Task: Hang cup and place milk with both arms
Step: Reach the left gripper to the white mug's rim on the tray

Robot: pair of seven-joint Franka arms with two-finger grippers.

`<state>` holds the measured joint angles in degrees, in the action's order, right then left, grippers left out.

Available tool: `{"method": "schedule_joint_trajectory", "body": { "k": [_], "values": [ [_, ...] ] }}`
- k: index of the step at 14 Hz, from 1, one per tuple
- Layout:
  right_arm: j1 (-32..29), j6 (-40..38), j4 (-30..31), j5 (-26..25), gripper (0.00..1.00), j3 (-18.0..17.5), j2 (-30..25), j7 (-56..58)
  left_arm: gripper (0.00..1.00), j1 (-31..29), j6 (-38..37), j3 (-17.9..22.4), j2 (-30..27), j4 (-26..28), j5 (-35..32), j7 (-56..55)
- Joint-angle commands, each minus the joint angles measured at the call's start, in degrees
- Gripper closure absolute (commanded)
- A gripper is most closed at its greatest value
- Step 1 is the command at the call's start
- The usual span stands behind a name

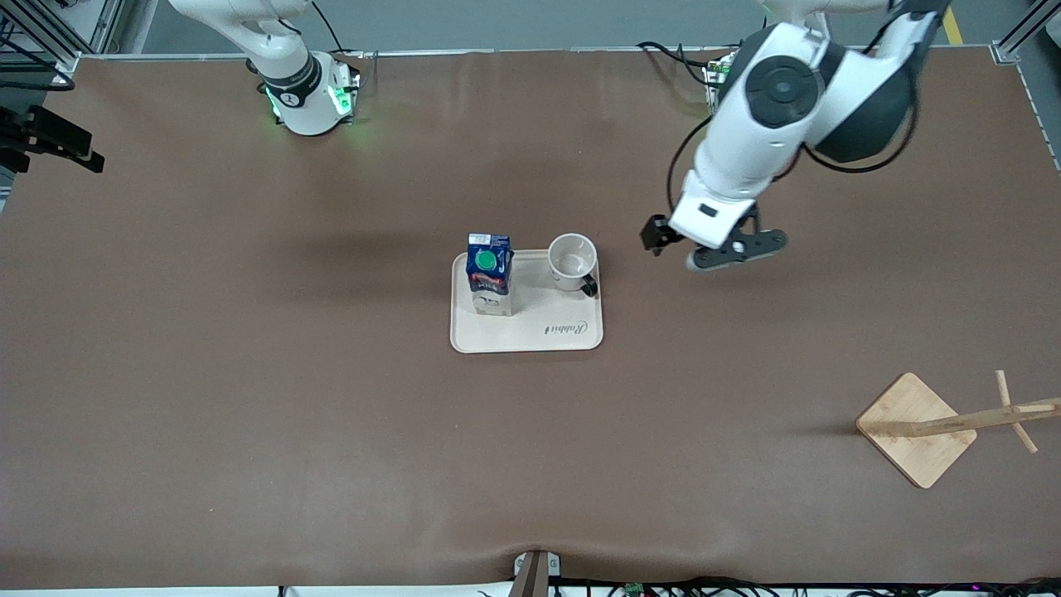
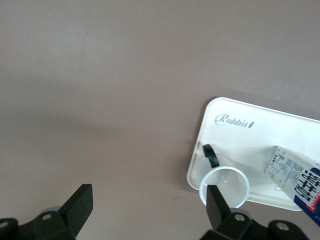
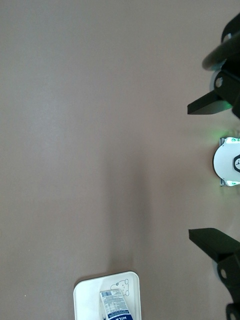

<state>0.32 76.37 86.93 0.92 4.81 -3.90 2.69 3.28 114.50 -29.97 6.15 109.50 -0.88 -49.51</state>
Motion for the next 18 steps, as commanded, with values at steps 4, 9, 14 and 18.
{"method": "schedule_joint_trajectory", "body": {
  "k": [4,9,14,18],
  "values": [
    [-0.58,0.18,0.26,-0.13,0.00,-0.50,0.20,0.39,0.00,4.01,5.56,-1.05,6.32,0.98,0.09,-11.04],
    [-0.49,0.27,0.26,-0.04,0.00,-0.50,0.29,0.39,0.06,7.35,5.74,-1.05,10.36,1.24,0.00,-14.64],
    [-0.40,0.27,0.26,-0.04,0.00,-0.50,0.56,0.39,0.22,9.72,7.31,-0.96,14.85,2.20,0.00,-16.13],
    [-0.58,0.27,0.26,-0.04,0.00,-0.50,0.64,0.39,0.41,10.96,11.62,-0.96,18.62,3.26,-3.67,-20.43]
  ]
}}
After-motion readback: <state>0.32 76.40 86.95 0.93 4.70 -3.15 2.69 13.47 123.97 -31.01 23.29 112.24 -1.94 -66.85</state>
